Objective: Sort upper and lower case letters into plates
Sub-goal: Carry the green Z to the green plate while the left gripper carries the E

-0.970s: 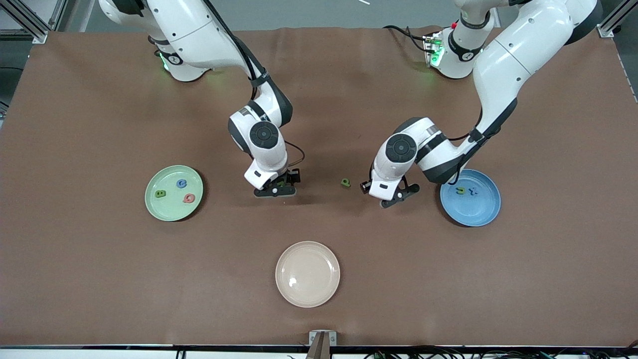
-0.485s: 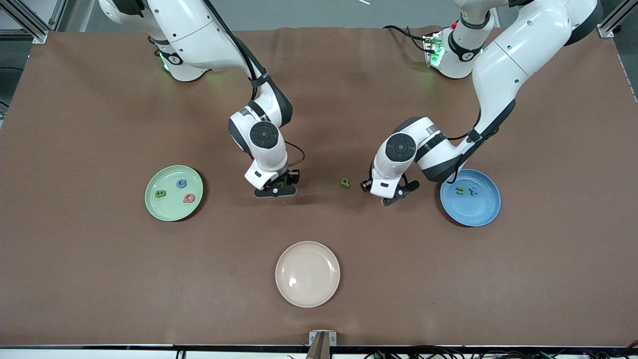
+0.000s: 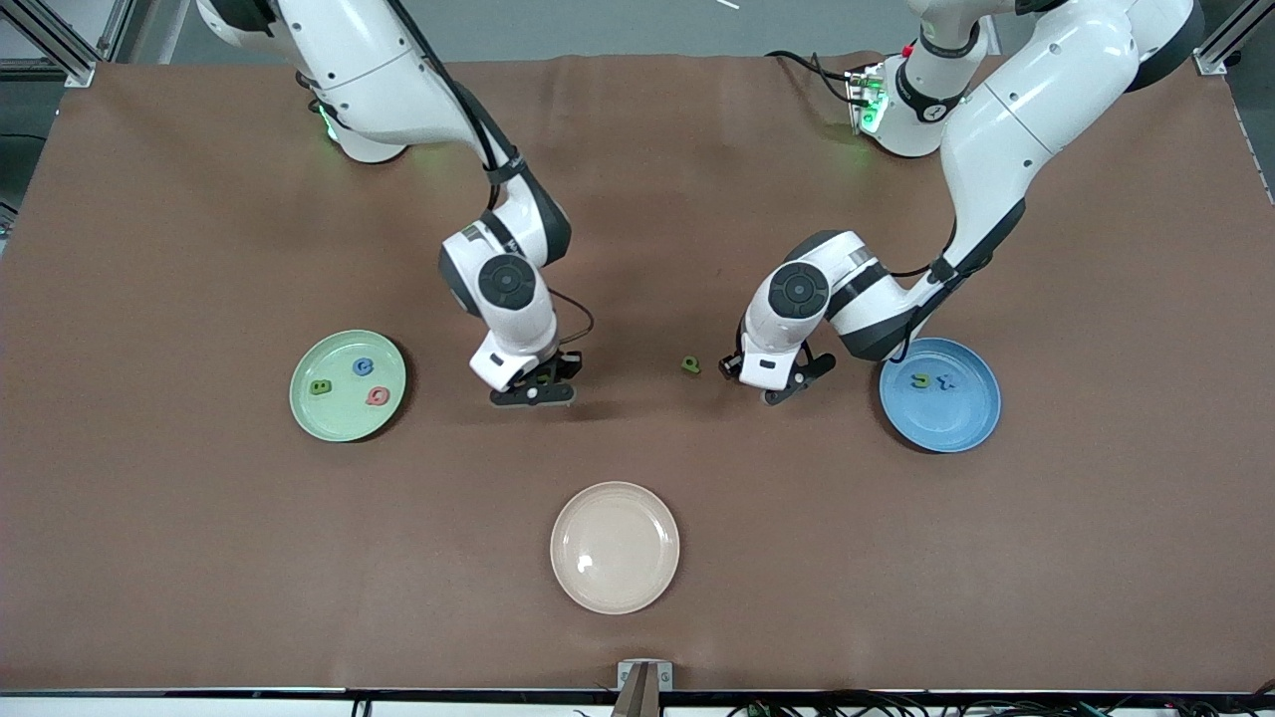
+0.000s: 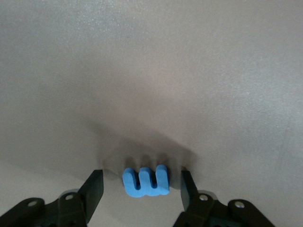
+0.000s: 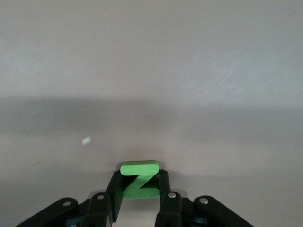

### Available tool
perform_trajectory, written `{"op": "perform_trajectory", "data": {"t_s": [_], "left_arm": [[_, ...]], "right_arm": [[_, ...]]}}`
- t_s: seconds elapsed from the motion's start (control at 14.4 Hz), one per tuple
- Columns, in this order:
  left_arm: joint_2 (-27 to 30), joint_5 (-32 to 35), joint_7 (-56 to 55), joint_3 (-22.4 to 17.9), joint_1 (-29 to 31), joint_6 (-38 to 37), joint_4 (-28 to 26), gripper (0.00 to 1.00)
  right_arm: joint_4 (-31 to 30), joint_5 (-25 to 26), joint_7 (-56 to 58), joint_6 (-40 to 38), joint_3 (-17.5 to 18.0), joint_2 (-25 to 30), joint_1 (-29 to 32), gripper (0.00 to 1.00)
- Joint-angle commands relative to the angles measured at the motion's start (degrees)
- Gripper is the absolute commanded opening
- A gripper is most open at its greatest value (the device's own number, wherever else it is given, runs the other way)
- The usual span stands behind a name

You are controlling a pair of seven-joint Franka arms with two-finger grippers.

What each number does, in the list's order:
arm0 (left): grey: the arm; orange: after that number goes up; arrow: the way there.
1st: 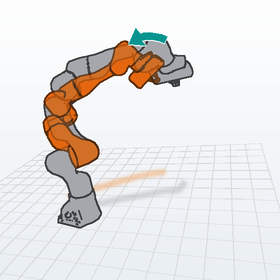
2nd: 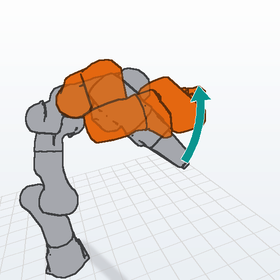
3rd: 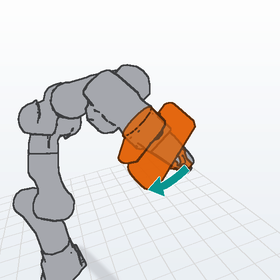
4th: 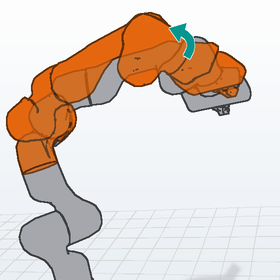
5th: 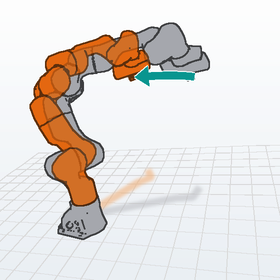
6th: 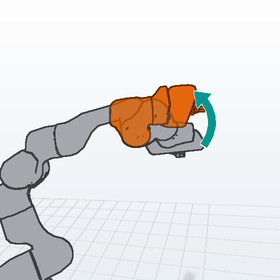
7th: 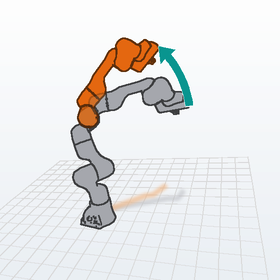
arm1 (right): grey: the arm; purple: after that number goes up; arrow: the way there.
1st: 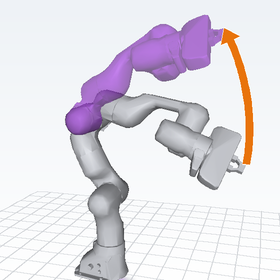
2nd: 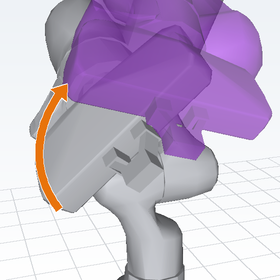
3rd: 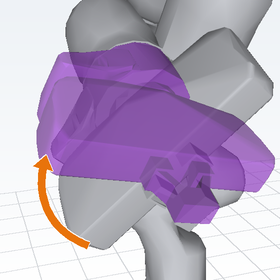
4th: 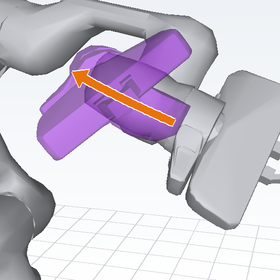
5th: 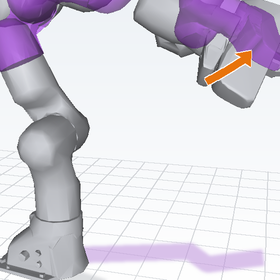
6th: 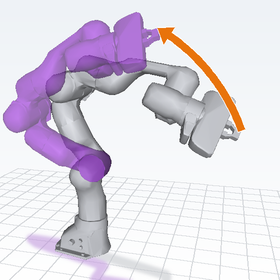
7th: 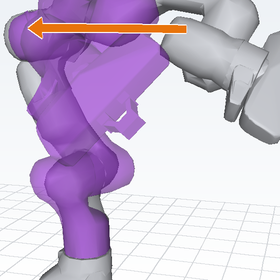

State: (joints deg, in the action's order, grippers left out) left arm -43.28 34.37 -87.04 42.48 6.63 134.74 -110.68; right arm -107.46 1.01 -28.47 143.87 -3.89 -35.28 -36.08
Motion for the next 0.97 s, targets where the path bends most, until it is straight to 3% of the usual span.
{"op": "perform_trajectory", "data": {"t_s": [0.0, 0.21, 0.42, 0.62, 0.9], "left_arm": [[0.39, 0.09, -0.94, -0.38, -0.04, 1.23, -0.68, 0.73], [-0.05, 0.00, -0.94, -0.47, -0.21, 1.93, -0.59, 0.64], [-0.05, 0.00, -1.03, -0.47, -0.30, 1.93, -0.59, 0.58], [-0.14, 0.00, -1.21, -0.47, -0.39, 1.93, -0.50, 0.33], [-0.49, 0.17, -1.21, -0.47, -0.57, 1.93, -0.42, 0.17]], "right_arm": [[-5.65, 0.66, 9.36, -2.26, 0.81, 6.69, 7.05, 0.00], [-5.83, 0.31, 20.52, -9.29, 0.81, 10.31, 14.08, 0.00], [-7.41, 0.04, 32.39, -11.06, 0.81, 12.42, 21.38, 0.00], [-9.78, 0.04, 39.17, -10.45, 0.90, 13.04, 26.13, 0.00], [-14.08, -0.13, 41.12, -7.38, 0.98, 12.95, 29.22, 0.00]]}}
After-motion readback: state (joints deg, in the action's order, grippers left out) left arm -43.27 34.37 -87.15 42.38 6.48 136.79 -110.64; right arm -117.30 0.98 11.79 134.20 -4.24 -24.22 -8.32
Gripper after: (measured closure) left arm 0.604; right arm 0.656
